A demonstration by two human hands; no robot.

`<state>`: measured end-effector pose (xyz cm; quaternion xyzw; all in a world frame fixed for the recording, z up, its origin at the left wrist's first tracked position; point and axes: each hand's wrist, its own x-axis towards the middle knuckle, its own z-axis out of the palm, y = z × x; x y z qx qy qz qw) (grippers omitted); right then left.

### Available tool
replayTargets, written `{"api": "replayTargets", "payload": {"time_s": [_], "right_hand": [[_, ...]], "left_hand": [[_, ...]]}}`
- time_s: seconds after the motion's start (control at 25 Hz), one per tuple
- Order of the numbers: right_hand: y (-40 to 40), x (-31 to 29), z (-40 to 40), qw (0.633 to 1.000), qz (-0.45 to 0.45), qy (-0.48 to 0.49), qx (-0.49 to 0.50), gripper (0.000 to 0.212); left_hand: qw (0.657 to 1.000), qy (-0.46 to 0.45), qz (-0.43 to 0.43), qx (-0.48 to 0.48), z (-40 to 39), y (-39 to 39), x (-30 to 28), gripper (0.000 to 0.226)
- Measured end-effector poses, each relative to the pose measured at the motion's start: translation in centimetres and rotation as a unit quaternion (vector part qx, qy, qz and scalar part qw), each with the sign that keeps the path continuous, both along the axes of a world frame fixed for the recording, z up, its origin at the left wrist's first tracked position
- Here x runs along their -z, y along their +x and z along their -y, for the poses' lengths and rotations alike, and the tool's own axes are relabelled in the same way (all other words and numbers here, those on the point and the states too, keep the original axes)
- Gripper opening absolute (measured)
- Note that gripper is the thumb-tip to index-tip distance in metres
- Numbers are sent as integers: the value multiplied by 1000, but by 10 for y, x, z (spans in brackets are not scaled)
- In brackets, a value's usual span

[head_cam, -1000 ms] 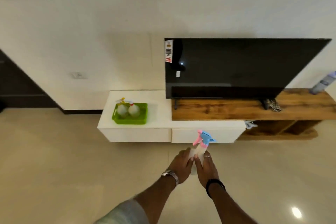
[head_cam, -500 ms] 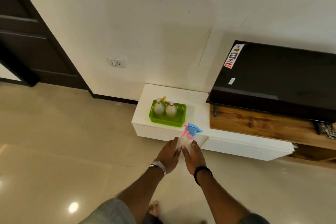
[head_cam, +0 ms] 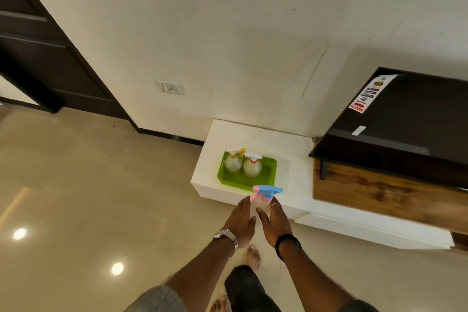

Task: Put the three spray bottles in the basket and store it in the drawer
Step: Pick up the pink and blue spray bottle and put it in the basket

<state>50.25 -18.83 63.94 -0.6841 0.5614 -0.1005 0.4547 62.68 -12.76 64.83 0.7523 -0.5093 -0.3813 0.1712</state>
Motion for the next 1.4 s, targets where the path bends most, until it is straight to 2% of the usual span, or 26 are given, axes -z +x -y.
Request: {"api": "replayTargets", "payload": {"time_s": [0.16, 0.24, 0.4, 0.64, 0.76, 0.88, 0.96, 1.08, 1.2, 1.28, 1.4], "right_hand": [[15, 48, 66, 999, 10, 8, 34, 46], [26, 88, 100, 999, 26, -16, 44, 44], [30, 153, 132, 996, -8, -84, 38, 53], [35, 201, 139, 993, -15, -118, 1, 44], [39, 213, 139, 988, -75, -132, -7, 45], [41, 230, 136, 976, -178, -124, -10, 46], [43, 243, 136, 970, -216, -108, -16, 48], [44, 254, 136, 970, -224, -96, -12, 52], [47, 257, 134, 970, -221, -105, -3, 46], [46, 253, 129, 974, -195, -110, 28, 46], [40, 245, 106, 974, -148, -132, 110, 60]], "left_hand": [[999, 28, 14, 37, 68, 19, 33, 68], [998, 24, 20, 47, 108, 26, 67, 68], [998, -2, 28, 56, 147, 30, 125, 68], [998, -29, 44, 37, 144, 39, 187, 67], [996, -29, 70, 42, 143, 48, 202, 63], [993, -10, 85, 86, 146, 55, 215, 65], [987, 8, 102, 123, 150, 60, 226, 68], [978, 30, 125, 163, 151, 64, 240, 73], [973, 20, 149, 177, 134, 73, 249, 78], [980, -11, 153, 130, 106, 88, 251, 84], [992, 6, 95, -86, 58, 136, 256, 88]]}}
